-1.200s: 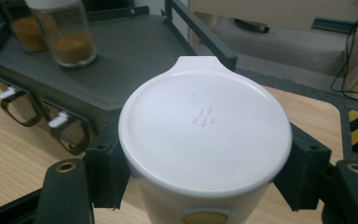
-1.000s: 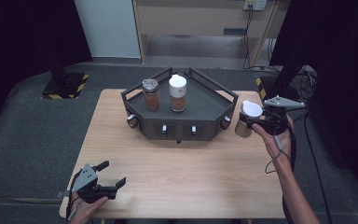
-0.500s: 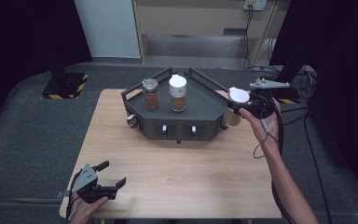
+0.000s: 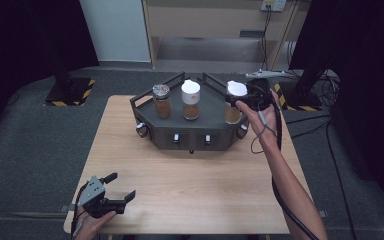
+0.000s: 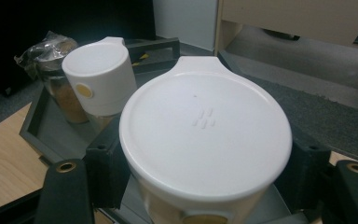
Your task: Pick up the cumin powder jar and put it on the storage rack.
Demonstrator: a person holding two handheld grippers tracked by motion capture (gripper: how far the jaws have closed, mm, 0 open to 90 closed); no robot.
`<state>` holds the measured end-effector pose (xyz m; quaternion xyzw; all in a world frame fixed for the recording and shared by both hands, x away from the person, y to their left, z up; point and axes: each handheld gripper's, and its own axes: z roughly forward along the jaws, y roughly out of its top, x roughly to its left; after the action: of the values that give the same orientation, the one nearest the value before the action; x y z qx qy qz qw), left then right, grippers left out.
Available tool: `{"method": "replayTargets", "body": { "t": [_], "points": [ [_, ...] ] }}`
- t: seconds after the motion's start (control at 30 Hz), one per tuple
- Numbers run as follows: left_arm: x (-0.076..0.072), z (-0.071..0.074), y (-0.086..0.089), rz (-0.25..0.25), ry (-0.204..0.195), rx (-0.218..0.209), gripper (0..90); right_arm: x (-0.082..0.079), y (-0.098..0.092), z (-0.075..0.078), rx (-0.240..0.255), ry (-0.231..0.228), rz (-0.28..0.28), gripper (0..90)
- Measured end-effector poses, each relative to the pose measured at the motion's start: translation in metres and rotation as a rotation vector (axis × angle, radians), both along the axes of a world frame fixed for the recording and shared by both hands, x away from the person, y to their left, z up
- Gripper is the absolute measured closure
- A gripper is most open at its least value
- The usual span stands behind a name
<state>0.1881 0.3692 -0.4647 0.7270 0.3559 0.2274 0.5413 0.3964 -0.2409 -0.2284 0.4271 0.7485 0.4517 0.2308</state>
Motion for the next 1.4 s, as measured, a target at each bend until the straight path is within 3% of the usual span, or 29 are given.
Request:
{"method": "replayTargets", "body": {
  "t": [0.57, 1.4],
  "points": [
    [0.000, 0.000, 0.000, 0.000, 0.001, -0.001, 3.5, 0.033, 0.035, -0.012, -0.034, 0.007, -0.078, 30.4],
    [0.001, 0.000, 0.000, -0.005, -0.001, 0.001, 3.5, 0.045, 0.049, -0.035, -0.035, 0.015, -0.086, 30.4]
  ]
}}
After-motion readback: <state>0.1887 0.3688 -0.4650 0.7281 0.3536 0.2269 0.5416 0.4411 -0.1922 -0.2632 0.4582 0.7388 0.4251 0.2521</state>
